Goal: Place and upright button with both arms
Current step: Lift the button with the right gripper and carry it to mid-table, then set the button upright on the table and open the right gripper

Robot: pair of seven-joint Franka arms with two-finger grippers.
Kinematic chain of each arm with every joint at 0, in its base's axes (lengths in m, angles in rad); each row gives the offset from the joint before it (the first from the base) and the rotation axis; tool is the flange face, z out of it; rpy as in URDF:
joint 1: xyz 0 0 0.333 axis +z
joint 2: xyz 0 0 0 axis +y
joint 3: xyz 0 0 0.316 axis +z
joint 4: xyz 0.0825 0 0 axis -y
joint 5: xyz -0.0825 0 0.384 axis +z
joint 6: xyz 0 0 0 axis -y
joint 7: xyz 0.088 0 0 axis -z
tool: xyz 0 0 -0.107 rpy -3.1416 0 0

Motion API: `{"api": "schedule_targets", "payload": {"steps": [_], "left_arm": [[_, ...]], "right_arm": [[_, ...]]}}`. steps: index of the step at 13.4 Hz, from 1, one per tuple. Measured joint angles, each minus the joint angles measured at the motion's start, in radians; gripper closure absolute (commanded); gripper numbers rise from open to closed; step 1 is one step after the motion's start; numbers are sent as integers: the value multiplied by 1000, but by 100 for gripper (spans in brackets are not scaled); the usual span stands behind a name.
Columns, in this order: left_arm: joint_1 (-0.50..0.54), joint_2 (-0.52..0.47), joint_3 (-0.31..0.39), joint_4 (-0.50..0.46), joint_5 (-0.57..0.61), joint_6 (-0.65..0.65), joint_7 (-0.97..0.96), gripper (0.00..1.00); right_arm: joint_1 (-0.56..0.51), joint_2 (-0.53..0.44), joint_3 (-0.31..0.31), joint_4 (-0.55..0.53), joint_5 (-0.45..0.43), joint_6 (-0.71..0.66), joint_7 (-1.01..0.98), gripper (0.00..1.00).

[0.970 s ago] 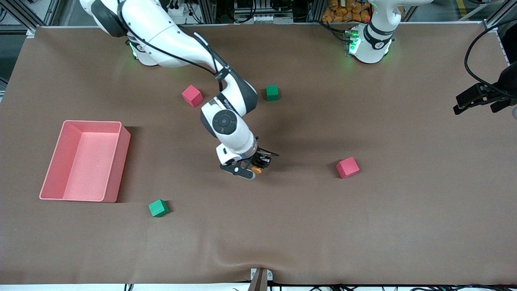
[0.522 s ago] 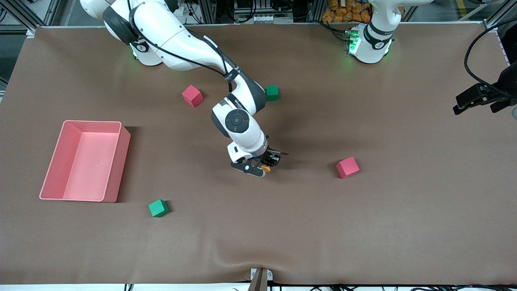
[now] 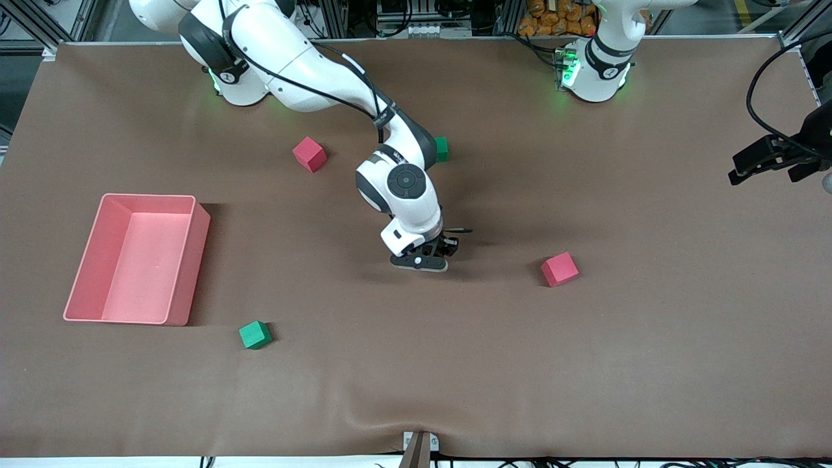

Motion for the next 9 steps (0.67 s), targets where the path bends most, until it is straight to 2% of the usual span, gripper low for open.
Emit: {"api": "schedule_targets", "payload": {"steps": [5,9], "left_arm": [[-1,1,-2,0,0,0,0,0],[-6,4,-6,0,0,0,0,0]], "right_arm": [[-1,-5,-6,25,-36,-12,-8,0],[-24,-84,-23,62,-40,-251,-13,0]]}}
